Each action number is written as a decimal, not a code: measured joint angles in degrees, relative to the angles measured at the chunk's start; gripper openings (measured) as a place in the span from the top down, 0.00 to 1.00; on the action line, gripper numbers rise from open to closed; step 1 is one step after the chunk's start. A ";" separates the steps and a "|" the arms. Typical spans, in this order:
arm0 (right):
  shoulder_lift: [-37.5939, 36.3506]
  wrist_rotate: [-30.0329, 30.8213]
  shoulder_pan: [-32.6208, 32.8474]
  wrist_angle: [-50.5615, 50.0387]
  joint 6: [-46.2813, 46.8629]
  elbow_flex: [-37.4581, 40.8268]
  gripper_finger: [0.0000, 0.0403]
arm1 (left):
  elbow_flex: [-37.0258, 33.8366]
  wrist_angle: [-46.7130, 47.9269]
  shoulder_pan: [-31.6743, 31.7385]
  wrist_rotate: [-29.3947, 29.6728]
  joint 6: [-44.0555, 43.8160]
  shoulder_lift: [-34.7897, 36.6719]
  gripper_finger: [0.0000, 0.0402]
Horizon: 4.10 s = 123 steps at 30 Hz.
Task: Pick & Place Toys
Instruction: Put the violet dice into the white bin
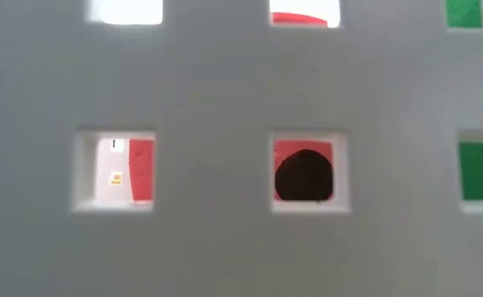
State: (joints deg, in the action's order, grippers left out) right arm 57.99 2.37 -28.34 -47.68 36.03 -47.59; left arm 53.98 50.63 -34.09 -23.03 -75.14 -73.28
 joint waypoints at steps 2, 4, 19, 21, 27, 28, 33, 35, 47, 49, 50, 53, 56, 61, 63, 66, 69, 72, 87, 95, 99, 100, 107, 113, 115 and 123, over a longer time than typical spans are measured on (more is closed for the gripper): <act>-0.27 -0.35 0.00 0.00 0.00 0.00 0.12 | -0.53 -0.04 -0.09 -0.78 0.14 0.00 0.40; -0.36 -0.79 0.00 0.01 -0.19 0.00 0.12 | -0.72 -0.34 -0.20 -1.24 0.24 0.00 0.33; -0.60 -0.89 0.00 0.00 -2.19 0.00 0.12 | -1.06 -7.03 -9.41 -1.42 2.78 -0.17 0.07; -0.60 -0.89 0.00 0.00 -2.19 0.00 0.12 | -1.24 -6.66 -10.53 0.20 2.78 -0.73 0.07; -0.60 -0.89 0.00 0.02 -2.21 0.00 0.12 | -1.81 -6.71 -12.72 0.77 2.80 -3.72 0.07; -0.60 -0.87 0.00 0.01 -2.19 0.00 0.12 | -1.81 -6.73 -12.96 0.79 2.87 -4.26 0.07; -0.60 -0.87 0.00 0.02 -2.19 0.00 0.12 | -1.81 -7.19 -14.04 0.62 3.17 -6.24 0.07; -0.60 -0.87 0.00 0.02 -2.19 0.00 0.12 | -1.84 -7.86 -14.45 0.49 3.50 -6.85 0.07; -0.60 -0.87 0.00 0.06 -2.19 0.00 0.12 | -1.84 -7.78 -16.30 0.08 8.16 -11.37 0.07; -0.60 -0.87 0.00 0.09 -2.19 0.00 0.12 | -1.83 -7.86 -16.37 -0.05 9.38 -12.35 0.07; -0.60 -0.87 0.00 0.07 -2.19 0.00 0.12 | -1.81 -8.08 -16.37 -0.29 10.04 -12.72 0.07; -0.58 -0.89 0.00 0.07 -2.19 0.00 0.12 | -1.66 -8.93 -16.39 -2.44 12.29 -14.25 0.07; -0.58 -0.91 0.07 0.07 -2.19 0.00 0.12 | -1.66 -10.26 -16.39 -4.95 14.31 -15.60 0.07; -0.56 -0.99 1.25 0.08 -2.48 0.00 0.12 | -1.71 -12.23 -16.39 -6.04 16.86 -17.32 0.07; -0.56 -1.01 1.85 0.11 -2.76 0.00 0.12 | -1.66 -12.28 -16.39 -6.25 16.88 -17.81 0.07; -0.55 -0.99 2.51 0.25 -2.82 0.00 0.12 | -1.75 -12.33 -16.39 -6.38 16.90 -18.08 0.10; -0.54 -1.00 2.82 0.29 -2.80 0.00 0.12 | -2.47 -12.73 -16.39 -6.60 16.86 -17.99 0.18; -0.56 -1.02 2.96 0.29 -2.78 0.00 0.12 | -3.21 -12.78 -16.37 -6.77 17.10 -17.94 0.30; -0.56 -0.98 4.22 0.51 -2.60 0.00 0.12 | -3.28 -12.27 -16.37 -6.75 15.00 -17.94 0.42; -0.56 -0.98 4.22 1.69 -2.60 0.00 0.12 | -3.08 -12.19 -16.17 -6.58 13.03 -16.75 0.42; -0.56 -1.00 4.22 2.46 -2.09 0.00 0.12 | -2.89 -10.56 -15.87 -5.28 13.26 -14.72 0.42; -0.56 -0.98 4.22 2.64 -1.91 0.00 0.12 | -2.86 -10.35 -15.87 -4.49 13.31 -14.09 0.42; -0.56 -1.12 4.22 3.73 -1.73 0.00 0.12 | -2.89 -10.81 -15.41 2.89 13.19 -8.13 0.48; -0.56 -1.31 4.22 3.92 -1.15 0.00 0.12 | -2.73 -10.99 -12.81 12.34 12.13 -1.86 0.51; -0.56 -1.31 4.22 4.17 -0.64 0.00 0.12 | -2.53 -11.04 -11.74 15.76 12.06 0.11 0.53; -0.56 -1.53 4.22 5.07 0.41 0.01 0.12 | 2.05 -5.83 -9.68 21.27 16.21 4.13 0.62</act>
State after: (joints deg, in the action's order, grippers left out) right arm 57.43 0.84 -24.12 -42.61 36.44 -47.58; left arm 56.03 44.80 -43.77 -1.76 -58.93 -69.14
